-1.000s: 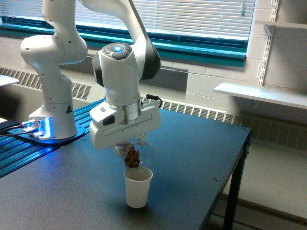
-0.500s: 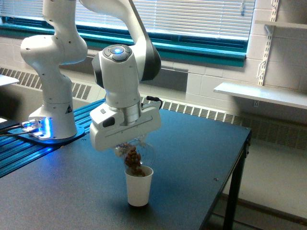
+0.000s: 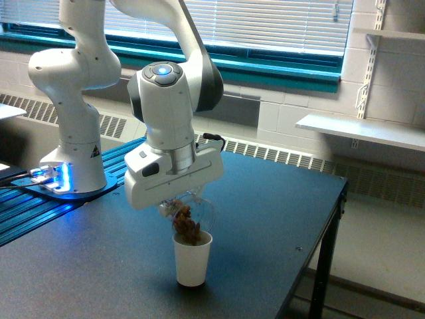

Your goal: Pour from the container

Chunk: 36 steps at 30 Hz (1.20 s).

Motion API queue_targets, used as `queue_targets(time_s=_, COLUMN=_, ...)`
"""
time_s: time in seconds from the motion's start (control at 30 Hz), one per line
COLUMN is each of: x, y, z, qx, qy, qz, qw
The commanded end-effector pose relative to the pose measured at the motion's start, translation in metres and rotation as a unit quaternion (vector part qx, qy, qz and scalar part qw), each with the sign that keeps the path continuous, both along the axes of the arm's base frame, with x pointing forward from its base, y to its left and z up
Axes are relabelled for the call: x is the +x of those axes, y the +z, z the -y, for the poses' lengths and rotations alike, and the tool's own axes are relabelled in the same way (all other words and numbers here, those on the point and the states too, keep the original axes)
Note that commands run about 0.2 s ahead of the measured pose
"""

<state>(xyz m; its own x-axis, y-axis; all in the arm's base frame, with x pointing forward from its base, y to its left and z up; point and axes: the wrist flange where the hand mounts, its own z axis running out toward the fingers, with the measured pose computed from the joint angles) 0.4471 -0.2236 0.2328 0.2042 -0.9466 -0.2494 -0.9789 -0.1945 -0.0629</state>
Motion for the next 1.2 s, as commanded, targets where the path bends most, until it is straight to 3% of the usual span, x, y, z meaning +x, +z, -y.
queue_targets(time_s=0.03, x=0.0002, y=-0.0002, z=0.0033, qx=0.007, qy=-0.001, qz=-0.001, qw=1.0)
queue_targets(time_s=1.2, x=0.0051, y=0.0045, z=0.0065, qx=0.011, qy=0.0, qz=0.002, qw=0.9999)
